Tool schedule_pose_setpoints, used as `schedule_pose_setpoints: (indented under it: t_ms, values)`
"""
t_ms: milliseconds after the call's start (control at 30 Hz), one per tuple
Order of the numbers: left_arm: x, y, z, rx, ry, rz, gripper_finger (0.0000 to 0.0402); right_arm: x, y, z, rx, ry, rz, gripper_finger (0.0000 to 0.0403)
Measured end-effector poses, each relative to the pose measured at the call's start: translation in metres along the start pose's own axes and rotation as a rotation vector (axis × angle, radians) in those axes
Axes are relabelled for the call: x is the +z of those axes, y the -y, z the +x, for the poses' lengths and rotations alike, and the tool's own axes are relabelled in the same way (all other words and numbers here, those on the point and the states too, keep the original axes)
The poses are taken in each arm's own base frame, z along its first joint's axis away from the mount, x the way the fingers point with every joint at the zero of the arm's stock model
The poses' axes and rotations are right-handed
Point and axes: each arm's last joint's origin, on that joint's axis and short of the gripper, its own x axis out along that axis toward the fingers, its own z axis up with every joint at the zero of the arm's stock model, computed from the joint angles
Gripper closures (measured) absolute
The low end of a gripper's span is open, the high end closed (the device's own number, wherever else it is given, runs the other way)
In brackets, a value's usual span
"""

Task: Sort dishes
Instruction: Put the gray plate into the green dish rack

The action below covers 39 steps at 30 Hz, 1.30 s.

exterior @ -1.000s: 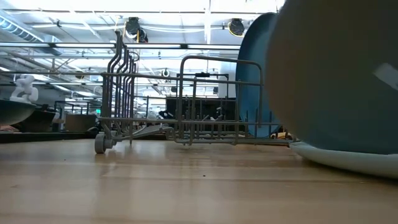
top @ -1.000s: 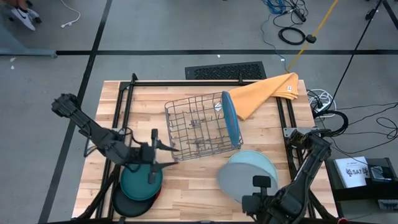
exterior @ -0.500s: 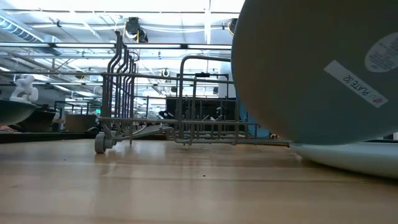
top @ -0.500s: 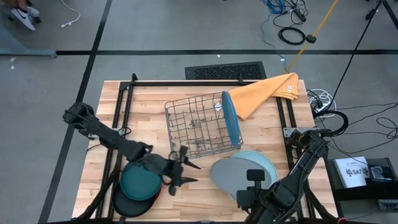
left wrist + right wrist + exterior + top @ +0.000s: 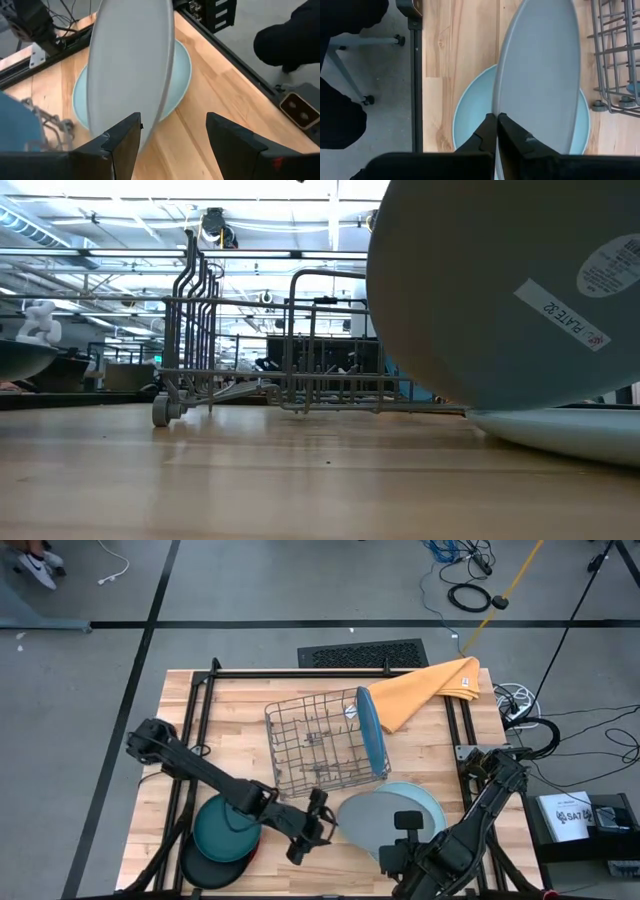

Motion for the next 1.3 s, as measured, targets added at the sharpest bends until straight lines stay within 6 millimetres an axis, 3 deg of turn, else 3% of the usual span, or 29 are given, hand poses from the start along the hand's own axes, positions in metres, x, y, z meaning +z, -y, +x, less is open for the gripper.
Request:
schedule_pose_setpoints:
  t_ms: [233, 533, 667, 900, 1133, 1300]
  values:
    - [0.007, -0.002, 0.017, 0.034, -0.005, 0.015, 0.0175, 0.000, 0.000, 0.000, 0.000, 0.001, -0.003, 0.0402]
    - [-0.001, -0.010, 0.042, 0.082, -0.048, 0.006, 0.0180, 0.001, 0.000, 0.000, 0.003, 0.005, -0.012, 0.0402]
    - [-0.002, -0.013, 0.043, 0.113, -0.044, -0.003, 0.0222, 0.001, 0.000, 0.000, 0.004, 0.006, -0.018, 0.0402]
    - [-0.005, -0.010, 0.043, 0.054, -0.067, 0.074, 0.0382, 0.002, -0.001, 0.000, 0.003, 0.024, -0.017, 0.0402]
    - [-0.002, -0.006, 0.039, 0.055, -0.065, 0.131, 0.0395, 0.004, -0.004, 0.000, 0.042, 0.035, 0.008, 0.0399]
    - [0.018, 0.001, 0.015, 0.025, 0.014, 0.143, 0.0397, 0.005, -0.004, -0.013, 0.060, 0.076, 0.021, 0.0369]
